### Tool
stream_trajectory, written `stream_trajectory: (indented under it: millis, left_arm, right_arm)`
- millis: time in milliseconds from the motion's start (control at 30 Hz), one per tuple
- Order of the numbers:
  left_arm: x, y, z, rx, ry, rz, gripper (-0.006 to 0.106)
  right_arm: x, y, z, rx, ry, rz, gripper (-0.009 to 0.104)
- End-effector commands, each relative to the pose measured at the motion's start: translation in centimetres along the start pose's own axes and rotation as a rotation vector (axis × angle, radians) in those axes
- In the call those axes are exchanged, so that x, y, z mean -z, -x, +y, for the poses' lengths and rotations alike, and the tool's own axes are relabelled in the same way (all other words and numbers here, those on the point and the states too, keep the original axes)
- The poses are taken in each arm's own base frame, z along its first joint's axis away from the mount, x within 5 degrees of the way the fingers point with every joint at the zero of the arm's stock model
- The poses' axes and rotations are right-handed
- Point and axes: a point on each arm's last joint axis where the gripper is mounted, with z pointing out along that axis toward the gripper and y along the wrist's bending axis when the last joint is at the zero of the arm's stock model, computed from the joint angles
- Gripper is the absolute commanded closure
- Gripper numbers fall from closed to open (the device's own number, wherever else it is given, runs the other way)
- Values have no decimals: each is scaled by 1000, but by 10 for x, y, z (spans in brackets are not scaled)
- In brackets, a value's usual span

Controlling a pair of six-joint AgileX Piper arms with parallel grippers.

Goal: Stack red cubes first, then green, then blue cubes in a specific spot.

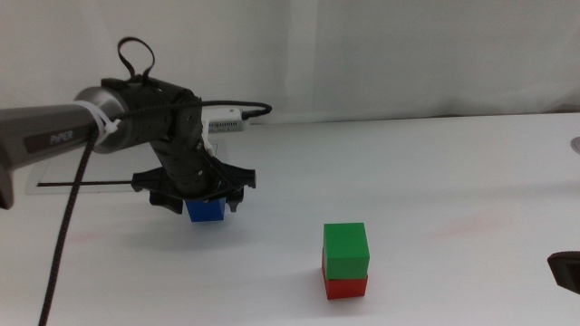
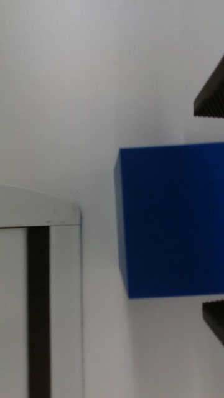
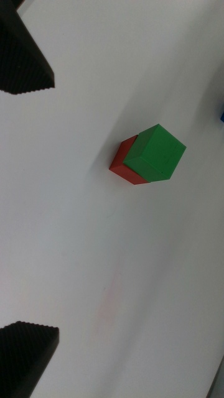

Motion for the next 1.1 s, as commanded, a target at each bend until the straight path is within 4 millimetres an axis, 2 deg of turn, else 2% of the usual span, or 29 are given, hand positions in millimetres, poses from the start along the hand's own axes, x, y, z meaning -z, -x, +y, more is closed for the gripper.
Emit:
stream_trajectory:
  millis: [0,67,133,167,267,367,467,600,700,833,900,933,1067]
  left_arm:
    - [-6,-1,1,27,-1,19,31]
    - [-7,-1,1,30,-1,14,40]
    - [-7,0,1,37,-1,5,54]
    - [-7,0,1,39,-1,3,75]
    - [-6,0,0,40,-3,0,103]
    - [3,1,0,61,-5,-7,103]
    - [23,0,2,76,-13,-25,103]
    - [64,-5,2,94,-30,-61,103]
    - [100,-15,-7,97,-62,-108,103]
    - [147,-38,-30,94,-130,-178,103]
    - [162,-51,-46,85,-153,-205,103]
    - [173,-63,-61,78,-148,-221,103]
    - [188,-87,-97,38,-122,-232,103]
  right_arm:
    - [1,0,-1,2,-5,-15,-7]
    - [1,0,-1,2,-5,-15,-7]
    - [1,0,-1,2,-5,-15,-7]
    - [1,0,-1,2,-5,-15,-7]
    - [1,0,-1,2,-5,-11,-7]
    - [1,0,-1,2,-5,-11,-7]
    - [1,0,-1,2,-5,-11,-7]
    - [1,0,-1,2,-5,-11,-7]
    - [1,0,-1,2,-5,-8,-7]
    - [1,0,-1,2,-5,-10,-7]
    - [1,0,-1,4,-5,-10,-7]
    - [1,0,-1,4,-5,-10,-7]
    - [1,0,-1,4,-5,-10,-7]
